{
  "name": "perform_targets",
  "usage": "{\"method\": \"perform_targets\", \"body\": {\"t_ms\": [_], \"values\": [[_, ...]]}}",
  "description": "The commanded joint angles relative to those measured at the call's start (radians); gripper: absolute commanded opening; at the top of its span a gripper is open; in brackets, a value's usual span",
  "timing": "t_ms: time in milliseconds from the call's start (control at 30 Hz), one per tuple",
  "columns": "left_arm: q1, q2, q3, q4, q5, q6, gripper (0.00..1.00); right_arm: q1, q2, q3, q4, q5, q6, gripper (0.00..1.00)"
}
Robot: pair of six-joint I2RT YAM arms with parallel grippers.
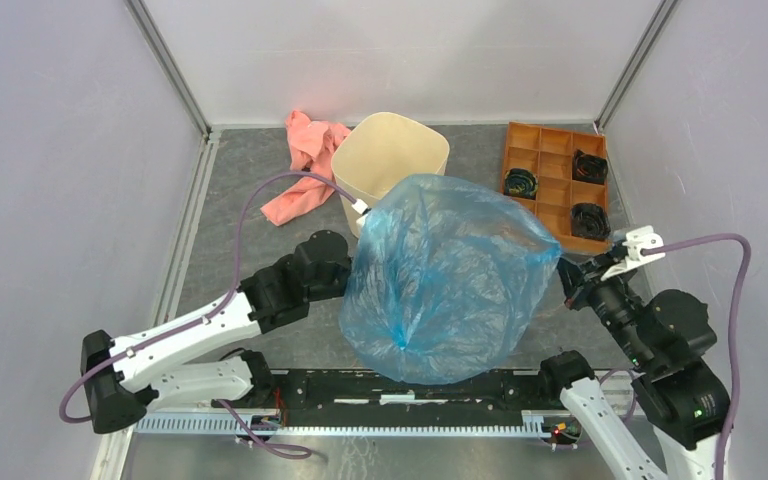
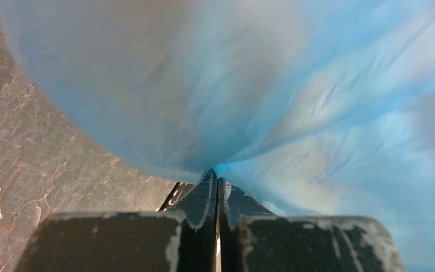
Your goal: Put the trash bags into the trash bin
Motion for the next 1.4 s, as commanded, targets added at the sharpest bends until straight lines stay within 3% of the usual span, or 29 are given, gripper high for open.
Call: {"method": "perform_targets", "body": {"t_ms": [0, 67, 133, 300, 400, 467, 567, 633, 700, 767, 833, 900, 967, 1033, 1100, 1233, 1367], "values": [[-0.001, 0.013, -0.026, -0.042, -0.135, -0.136, 0.02, -0.004, 0.071, -0.052, -0.086, 0.183, 0.034, 0.01], [0.007, 0.045, -0.11, -0.033, -0.107, -0.216, 0.02, -0.003, 0.121, -0.136, -0.118, 0.109, 0.033, 0.01], [0.014, 0.068, -0.17, -0.057, -0.065, -0.252, 0.02, -0.004, 0.15, -0.23, -0.126, -0.086, -0.004, 0.01], [0.016, -0.045, -0.315, -0.104, 0.026, -0.307, 0.02, 0.058, 0.148, -0.346, -0.16, -0.383, -0.048, 0.01], [0.015, -0.14, -0.291, -0.107, 0.132, -0.289, 0.02, 0.167, 0.18, -0.345, -0.167, -0.482, -0.043, 0.01], [0.015, -0.192, -0.206, -0.102, 0.188, -0.255, 0.02, 0.212, 0.199, -0.257, -0.15, -0.52, -0.036, 0.01], [0.017, -0.207, 0.015, -0.118, 0.225, -0.157, 0.02, 0.241, 0.259, -0.02, -0.125, -0.496, -0.02, 0.0], [0.016, -0.171, 0.168, -0.126, 0.193, -0.102, 0.02, 0.24, 0.306, 0.109, -0.099, -0.367, 0.021, 0.0], [0.017, -0.117, 0.26, -0.184, 0.051, -0.089, 0.02, 0.241, 0.364, 0.169, -0.111, -0.104, 0.05, 0.0], [0.017, -0.058, 0.275, -0.268, -0.113, -0.111, 0.02, 0.24, 0.403, 0.142, -0.131, 0.12, 0.064, 0.0], [0.026, 0.008, 0.235, -0.329, -0.135, -0.131, 0.02, 0.24, 0.412, 0.028, -0.138, 0.246, 0.074, 0.0], [0.027, 0.062, 0.152, -0.347, -0.064, -0.137, 0.02, 0.241, 0.405, -0.107, -0.149, 0.203, 0.078, 0.0], [0.026, 0.07, 0.031, -0.321, 0.041, -0.165, 0.02, 0.241, 0.376, -0.232, -0.133, -0.005, 0.072, 0.0], [0.016, -0.018, -0.089, -0.184, 0.21, -0.195, 0.02, 0.242, 0.3, -0.31, -0.089, -0.291, 0.079, 0.0], [-0.002, -0.139, -0.106, -0.112, 0.248, -0.209, 0.02, 0.242, 0.204, -0.274, -0.068, -0.368, 0.092, 0.0], [-0.003, -0.247, 0.044, -0.132, 0.198, -0.133, 0.02, 0.242, 0.152, -0.058, -0.081, -0.326, 0.08, 0.0], [-0.002, -0.13, 0.29, -0.17, 0.159, -0.013, 0.02, 0.242, 0.245, 0.149, -0.094, -0.091, 0.048, 0.0]]}}
